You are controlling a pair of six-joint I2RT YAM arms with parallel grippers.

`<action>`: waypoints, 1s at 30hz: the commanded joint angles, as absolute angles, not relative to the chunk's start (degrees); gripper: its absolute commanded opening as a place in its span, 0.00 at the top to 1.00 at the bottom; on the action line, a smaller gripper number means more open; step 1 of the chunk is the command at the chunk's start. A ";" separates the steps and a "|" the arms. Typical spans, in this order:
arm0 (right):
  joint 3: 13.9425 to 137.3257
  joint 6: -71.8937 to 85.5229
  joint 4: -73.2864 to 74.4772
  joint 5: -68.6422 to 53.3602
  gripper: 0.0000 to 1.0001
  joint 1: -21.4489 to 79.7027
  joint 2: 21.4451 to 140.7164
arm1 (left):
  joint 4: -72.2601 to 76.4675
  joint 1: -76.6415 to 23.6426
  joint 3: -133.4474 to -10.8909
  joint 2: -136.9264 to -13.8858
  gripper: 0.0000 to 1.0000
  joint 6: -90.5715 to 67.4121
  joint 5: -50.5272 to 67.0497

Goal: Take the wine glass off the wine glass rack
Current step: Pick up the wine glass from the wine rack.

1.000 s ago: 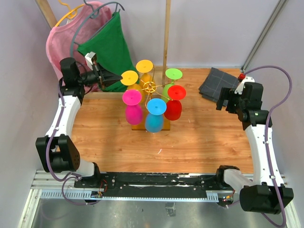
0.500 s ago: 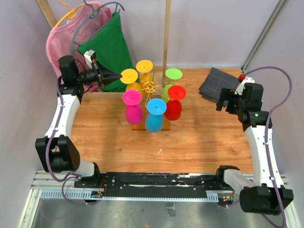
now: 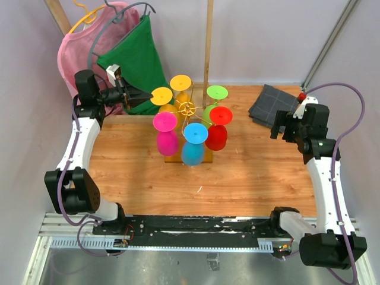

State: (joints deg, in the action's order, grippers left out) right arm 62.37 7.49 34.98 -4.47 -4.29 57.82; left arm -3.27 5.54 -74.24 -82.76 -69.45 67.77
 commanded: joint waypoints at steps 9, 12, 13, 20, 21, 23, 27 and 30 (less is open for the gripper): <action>61.11 6.66 34.44 -3.17 0.02 -4.92 56.92 | -6.51 6.81 -78.51 -83.66 1.00 -67.87 69.49; 60.91 6.60 34.50 -3.08 0.02 -4.92 56.78 | -7.12 6.93 -78.58 -83.67 1.00 -67.38 69.29; 60.83 6.59 34.46 -3.08 0.02 -4.88 56.70 | -7.45 7.01 -78.61 -83.67 1.00 -67.01 69.27; 60.60 6.35 34.53 -2.97 0.02 -4.92 56.25 | -9.12 7.96 -79.28 -84.21 1.00 -65.44 69.08; 60.51 6.34 34.54 -2.99 0.02 -4.92 56.18 | -9.18 8.08 -79.46 -84.34 1.00 -65.37 69.08; 60.55 6.25 34.54 -2.86 0.02 -4.92 56.07 | -9.23 8.20 -80.01 -84.77 1.00 -65.16 69.04; 60.63 6.15 34.52 -2.73 0.02 -4.92 55.99 | -9.49 8.36 -81.13 -85.72 1.00 -64.80 68.93; 60.73 6.07 34.49 -2.65 0.02 -4.92 55.96 | -9.61 8.35 -81.69 -86.33 1.00 -64.68 68.99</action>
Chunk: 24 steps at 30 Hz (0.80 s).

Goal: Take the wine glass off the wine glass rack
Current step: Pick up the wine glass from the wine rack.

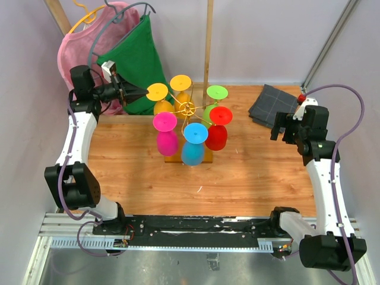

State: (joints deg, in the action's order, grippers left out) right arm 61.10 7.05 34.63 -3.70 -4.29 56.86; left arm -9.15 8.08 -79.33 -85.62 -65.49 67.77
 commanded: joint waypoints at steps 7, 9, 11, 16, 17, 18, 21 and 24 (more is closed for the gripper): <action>60.70 6.13 34.44 -2.64 0.02 -4.92 56.30 | -9.49 8.43 -82.60 -87.22 1.00 -64.67 69.06; 60.75 6.16 34.40 -2.59 0.02 -4.92 56.41 | -9.41 8.38 -82.94 -87.59 1.00 -64.66 69.00; 60.82 6.15 34.38 -2.64 0.02 -4.92 56.51 | -9.36 8.42 -83.34 -88.06 1.00 -64.65 69.00; 60.69 6.06 34.45 -2.40 0.02 -4.92 56.38 | -9.23 8.40 -84.65 -89.16 1.00 -64.87 69.00; 60.80 6.02 34.44 -2.33 0.02 -4.92 56.42 | -9.16 8.39 -84.78 -89.40 1.00 -64.93 68.93; 60.79 5.99 34.44 -2.29 0.02 -4.92 56.38 | -9.11 8.37 -85.00 -89.58 1.00 -64.95 68.95; 60.88 5.97 34.45 -2.19 0.02 -4.92 56.51 | -8.78 8.38 -85.52 -90.11 1.00 -65.29 68.96; 60.91 5.97 34.43 -2.11 0.02 -4.92 56.47 | -8.66 8.21 -85.97 -90.48 1.00 -65.56 69.04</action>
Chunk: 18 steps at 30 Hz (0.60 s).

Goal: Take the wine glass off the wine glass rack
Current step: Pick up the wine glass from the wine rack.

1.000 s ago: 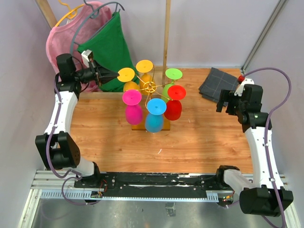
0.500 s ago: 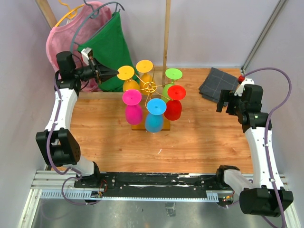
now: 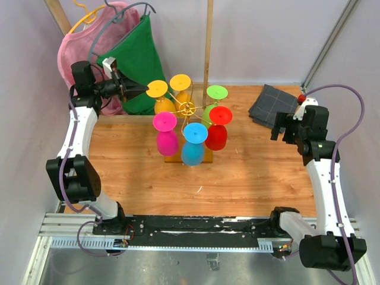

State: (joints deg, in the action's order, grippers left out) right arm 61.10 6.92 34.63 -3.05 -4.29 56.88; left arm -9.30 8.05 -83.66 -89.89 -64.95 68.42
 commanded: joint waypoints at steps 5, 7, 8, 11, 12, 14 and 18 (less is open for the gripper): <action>60.87 5.98 34.21 -2.11 0.02 -4.92 56.77 | -8.31 7.43 -86.49 -90.40 1.00 -65.70 69.04; 60.94 5.98 34.04 -2.11 0.02 -4.92 56.90 | -8.27 7.09 -86.40 -90.28 1.00 -65.70 69.00; 61.05 5.98 34.02 -2.11 0.02 -4.92 56.96 | -8.19 6.90 -86.40 -90.33 1.00 -65.69 68.92; 61.25 6.02 33.84 -2.19 0.02 -4.92 57.34 | -8.09 6.61 -86.46 -90.63 1.00 -65.68 68.85; 61.32 6.06 33.72 -2.20 0.02 -4.92 57.46 | -7.97 6.59 -86.59 -90.81 1.00 -65.73 68.77; 61.33 5.98 33.75 -2.20 0.02 -4.92 57.53 | -7.79 6.46 -86.93 -91.24 1.00 -65.82 68.67; 61.34 5.95 33.77 -2.11 0.02 -4.92 57.60 | -7.47 5.81 -87.53 -91.75 1.00 -66.11 68.73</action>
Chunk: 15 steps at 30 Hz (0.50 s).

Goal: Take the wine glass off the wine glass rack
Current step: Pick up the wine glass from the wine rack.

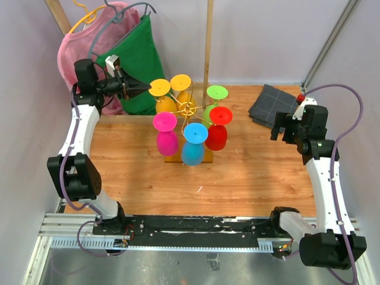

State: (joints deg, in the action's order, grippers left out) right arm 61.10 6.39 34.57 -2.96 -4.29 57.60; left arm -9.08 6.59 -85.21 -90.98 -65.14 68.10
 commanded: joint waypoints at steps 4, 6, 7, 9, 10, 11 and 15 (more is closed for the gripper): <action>61.15 5.81 33.75 -1.90 0.02 -4.92 57.50 | -7.37 4.53 -87.37 -91.29 1.00 -66.08 68.84; 61.04 5.76 33.75 -1.76 0.02 -4.92 57.48 | -7.39 3.96 -87.08 -90.81 1.00 -66.09 68.87; 61.01 5.78 33.75 -1.66 0.02 -4.92 57.40 | -7.39 3.76 -86.89 -90.61 1.00 -66.08 68.90; 60.90 5.80 33.75 -1.67 0.02 -4.92 57.35 | -7.62 3.56 -86.41 -90.05 1.00 -65.89 68.96; 60.91 5.80 33.75 -1.67 0.02 -4.92 57.43 | -7.76 3.53 -86.13 -89.80 1.00 -65.76 68.98; 60.91 5.80 33.75 -1.67 0.02 -4.92 57.47 | -7.94 3.52 -85.79 -89.58 1.00 -65.65 68.99; 60.98 5.80 33.53 -1.67 0.02 -4.92 57.48 | -8.25 3.43 -84.75 -88.43 1.00 -65.52 69.41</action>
State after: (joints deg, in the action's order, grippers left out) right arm 61.10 6.31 34.57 -2.74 -4.29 57.67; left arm -8.71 3.60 -85.41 -91.22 -65.60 68.05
